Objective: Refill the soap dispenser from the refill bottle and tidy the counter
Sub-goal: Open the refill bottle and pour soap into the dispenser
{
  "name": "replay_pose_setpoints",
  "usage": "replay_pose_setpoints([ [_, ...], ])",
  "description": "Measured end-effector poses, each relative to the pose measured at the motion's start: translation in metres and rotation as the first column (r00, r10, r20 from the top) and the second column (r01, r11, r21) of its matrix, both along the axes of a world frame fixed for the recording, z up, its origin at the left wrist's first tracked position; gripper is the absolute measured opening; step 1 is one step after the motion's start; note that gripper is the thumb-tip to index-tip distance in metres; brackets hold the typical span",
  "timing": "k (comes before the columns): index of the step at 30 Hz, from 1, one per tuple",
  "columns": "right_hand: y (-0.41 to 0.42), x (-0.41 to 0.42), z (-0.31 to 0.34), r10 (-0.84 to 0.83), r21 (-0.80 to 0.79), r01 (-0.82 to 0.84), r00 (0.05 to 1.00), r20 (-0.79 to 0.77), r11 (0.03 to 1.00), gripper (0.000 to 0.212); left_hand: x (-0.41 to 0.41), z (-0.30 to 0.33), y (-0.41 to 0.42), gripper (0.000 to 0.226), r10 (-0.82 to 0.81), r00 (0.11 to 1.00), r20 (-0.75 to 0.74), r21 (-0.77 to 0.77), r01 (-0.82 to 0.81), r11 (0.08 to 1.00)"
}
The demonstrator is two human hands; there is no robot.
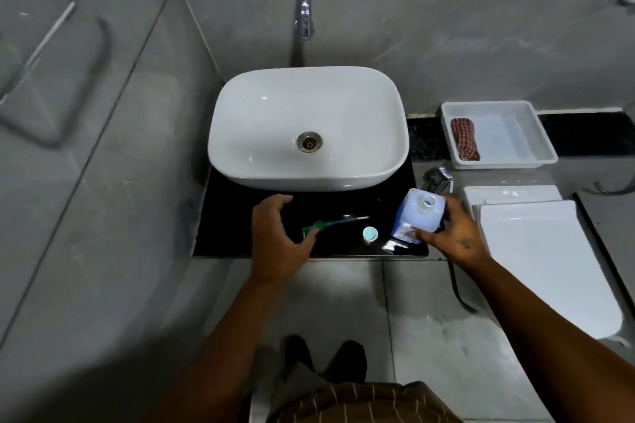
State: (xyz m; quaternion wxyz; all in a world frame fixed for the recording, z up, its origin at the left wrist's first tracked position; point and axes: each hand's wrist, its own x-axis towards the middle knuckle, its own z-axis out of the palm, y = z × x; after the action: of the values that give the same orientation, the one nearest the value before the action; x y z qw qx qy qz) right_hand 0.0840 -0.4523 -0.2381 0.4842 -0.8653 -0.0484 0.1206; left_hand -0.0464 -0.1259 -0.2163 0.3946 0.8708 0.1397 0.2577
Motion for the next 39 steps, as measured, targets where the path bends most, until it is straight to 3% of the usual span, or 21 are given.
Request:
replay_pose_setpoints([
  [2, 0.003, 0.000, -0.002, -0.009, 0.012, 0.009, 1.000, -0.003, 1.000, 0.074, -0.013, 0.002, 0.033, 0.089, 0.095, 0.994, -0.046, 0.044, -0.093, 0.995],
  [5, 0.010, 0.001, -0.004, -0.026, 0.033, 0.027, 0.999, -0.027, 0.999, 0.075, -0.019, -0.008, 0.060, 0.097, 0.102, 0.959, -0.263, 0.033, -0.097, 0.995],
  [9, 0.014, 0.003, -0.008, -0.041, 0.026, 0.042, 0.998, -0.038, 0.999, 0.081, -0.014, -0.024, 0.071, 0.068, -0.055, 0.914, -0.402, -0.275, -0.063, 0.960],
  [12, 0.019, 0.004, -0.003, -0.035, 0.029, 0.036, 0.999, -0.026, 0.999, 0.079, -0.010, -0.027, 0.073, 0.048, -0.102, 0.900, -0.424, -0.321, -0.044, 0.946],
  [16, 0.034, 0.000, 0.024, -0.020, 0.024, 0.020, 1.000, 0.016, 1.000, 0.079, -0.007, -0.017, 0.072, 0.043, -0.103, 0.912, -0.397, -0.327, -0.035, 0.944],
  [21, 0.065, -0.002, 0.094, 0.075, -0.016, -0.073, 0.974, 0.214, 0.997, 0.084, 0.005, 0.028, 0.062, 0.044, -0.196, 0.941, -0.275, -0.367, 0.086, 0.926],
  [29, 0.108, -0.001, 0.209, 0.290, -0.213, -0.207, 0.802, 0.522, 0.955, 0.076, 0.033, 0.111, 0.043, 0.046, -0.368, 0.927, -0.075, -0.459, 0.296, 0.838],
  [35, 0.115, -0.006, 0.256, 0.431, -0.382, -0.243, 0.714, 0.551, 0.892, 0.079, 0.042, 0.139, 0.041, 0.046, -0.377, 0.925, -0.047, -0.472, 0.312, 0.825],
  [39, 0.115, -0.009, 0.267, 0.480, -0.509, -0.179, 0.680, 0.554, 0.842, 0.079, 0.040, 0.144, 0.037, 0.048, -0.385, 0.922, -0.045, -0.460, 0.323, 0.827],
])
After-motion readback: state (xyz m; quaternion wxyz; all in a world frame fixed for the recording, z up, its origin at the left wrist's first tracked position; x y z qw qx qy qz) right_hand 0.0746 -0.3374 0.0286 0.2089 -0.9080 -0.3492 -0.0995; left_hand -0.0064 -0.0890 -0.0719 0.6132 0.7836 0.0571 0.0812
